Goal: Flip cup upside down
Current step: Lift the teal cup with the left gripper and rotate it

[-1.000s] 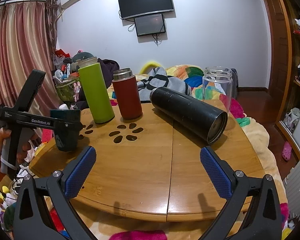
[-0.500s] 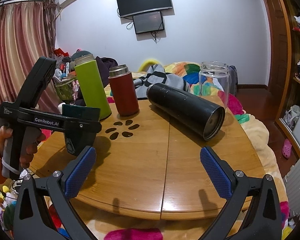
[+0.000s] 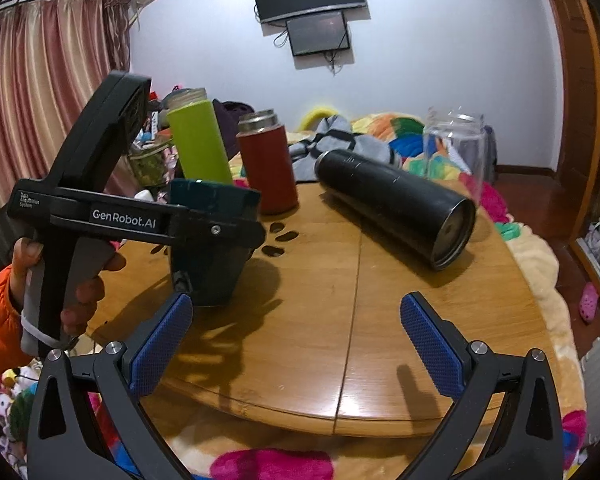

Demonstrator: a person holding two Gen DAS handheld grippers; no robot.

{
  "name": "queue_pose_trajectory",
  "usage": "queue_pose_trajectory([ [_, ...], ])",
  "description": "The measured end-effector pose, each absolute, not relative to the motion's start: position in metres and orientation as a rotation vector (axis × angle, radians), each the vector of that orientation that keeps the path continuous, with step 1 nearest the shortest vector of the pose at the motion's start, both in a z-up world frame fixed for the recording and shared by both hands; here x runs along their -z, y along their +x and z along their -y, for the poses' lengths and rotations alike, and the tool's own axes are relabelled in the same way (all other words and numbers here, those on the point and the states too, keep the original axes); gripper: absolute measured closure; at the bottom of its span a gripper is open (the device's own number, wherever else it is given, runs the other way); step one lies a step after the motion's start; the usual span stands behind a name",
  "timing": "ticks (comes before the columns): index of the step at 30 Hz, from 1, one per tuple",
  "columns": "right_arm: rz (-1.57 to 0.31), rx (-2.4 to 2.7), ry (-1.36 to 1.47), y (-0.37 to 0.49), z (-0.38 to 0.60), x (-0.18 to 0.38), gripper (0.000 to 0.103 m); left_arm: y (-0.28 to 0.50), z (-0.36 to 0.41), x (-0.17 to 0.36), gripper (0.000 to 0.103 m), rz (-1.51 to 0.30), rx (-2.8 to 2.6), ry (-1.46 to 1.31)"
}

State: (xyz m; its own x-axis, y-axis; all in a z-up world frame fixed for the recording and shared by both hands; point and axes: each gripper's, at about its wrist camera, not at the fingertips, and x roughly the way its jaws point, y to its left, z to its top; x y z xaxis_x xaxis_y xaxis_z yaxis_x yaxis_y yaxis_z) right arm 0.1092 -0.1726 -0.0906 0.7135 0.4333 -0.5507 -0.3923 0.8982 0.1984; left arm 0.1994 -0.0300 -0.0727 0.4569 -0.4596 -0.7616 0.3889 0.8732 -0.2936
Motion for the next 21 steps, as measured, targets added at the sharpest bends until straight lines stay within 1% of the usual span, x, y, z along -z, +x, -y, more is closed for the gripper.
queue_pose_trajectory([
  [7, -0.671, -0.462, 0.100, 0.118, 0.173, 0.098, 0.000, 0.210, 0.036, 0.075, 0.031, -1.005, 0.520, -0.073],
  [12, -0.673, -0.469, 0.100, 0.118, 0.170, 0.098, 0.000, 0.216, 0.048, 0.087, 0.031, -1.047, 0.497, -0.029],
  [21, -0.670, -0.488, 0.087, 0.114, 0.172, 0.099, 0.000, 0.205, 0.050, 0.098, 0.031, -1.077, 0.529, -0.005],
])
